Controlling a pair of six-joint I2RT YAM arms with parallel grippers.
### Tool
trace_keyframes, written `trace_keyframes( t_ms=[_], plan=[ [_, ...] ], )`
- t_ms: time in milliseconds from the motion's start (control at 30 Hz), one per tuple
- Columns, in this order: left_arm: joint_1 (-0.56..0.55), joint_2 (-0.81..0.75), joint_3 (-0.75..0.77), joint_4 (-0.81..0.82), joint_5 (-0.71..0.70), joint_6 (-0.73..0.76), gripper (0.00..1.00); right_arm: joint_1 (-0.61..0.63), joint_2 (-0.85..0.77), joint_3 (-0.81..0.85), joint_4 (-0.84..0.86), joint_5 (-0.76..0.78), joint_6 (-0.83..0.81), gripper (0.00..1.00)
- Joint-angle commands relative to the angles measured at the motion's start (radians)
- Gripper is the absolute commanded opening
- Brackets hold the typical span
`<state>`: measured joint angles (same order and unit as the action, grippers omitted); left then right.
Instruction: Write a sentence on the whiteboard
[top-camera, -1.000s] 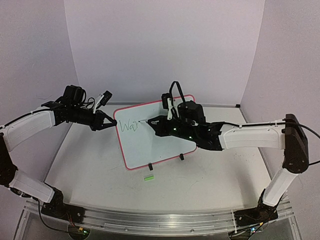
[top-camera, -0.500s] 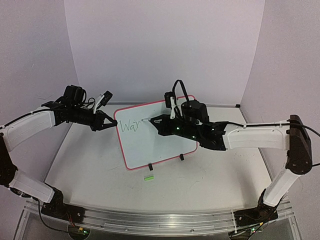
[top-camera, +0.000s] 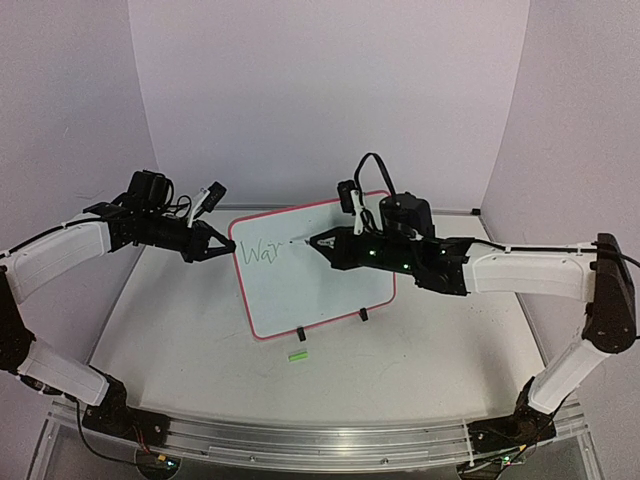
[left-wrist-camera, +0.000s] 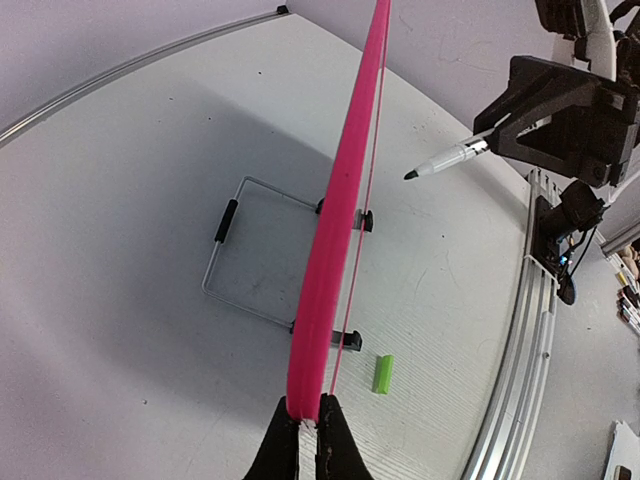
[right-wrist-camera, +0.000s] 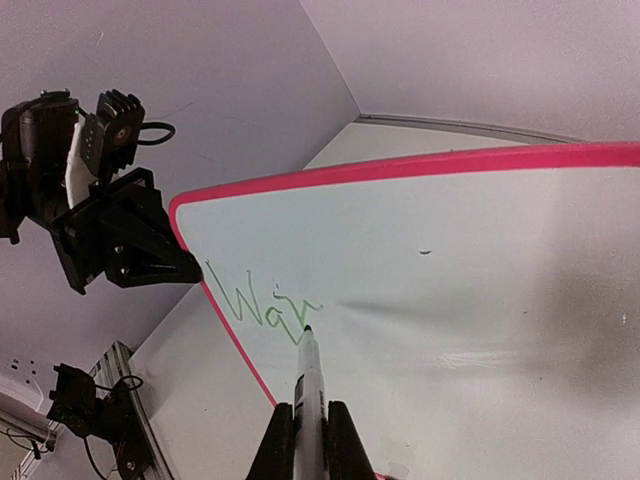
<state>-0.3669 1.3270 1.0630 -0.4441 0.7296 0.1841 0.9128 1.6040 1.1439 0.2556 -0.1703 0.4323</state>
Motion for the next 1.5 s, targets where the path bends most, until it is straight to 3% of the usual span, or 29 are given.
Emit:
trace_keyframes(
  t_ms=[0,700,1467],
  plan=[
    [-0.026,0.02,0.011,-0.037,-0.037,0.028,0.0,-0.016,0.029,0.017,0.001,-0.053,0.011,0.0],
    [-0.026,0.024,0.012,-0.041,-0.038,0.03,0.0,-0.019,0.125,0.115,-0.025,-0.071,-0.012,0.0],
    [-0.026,0.026,0.013,-0.041,-0.041,0.031,0.0,-0.019,0.076,0.088,0.024,0.074,0.02,0.0]
  ],
)
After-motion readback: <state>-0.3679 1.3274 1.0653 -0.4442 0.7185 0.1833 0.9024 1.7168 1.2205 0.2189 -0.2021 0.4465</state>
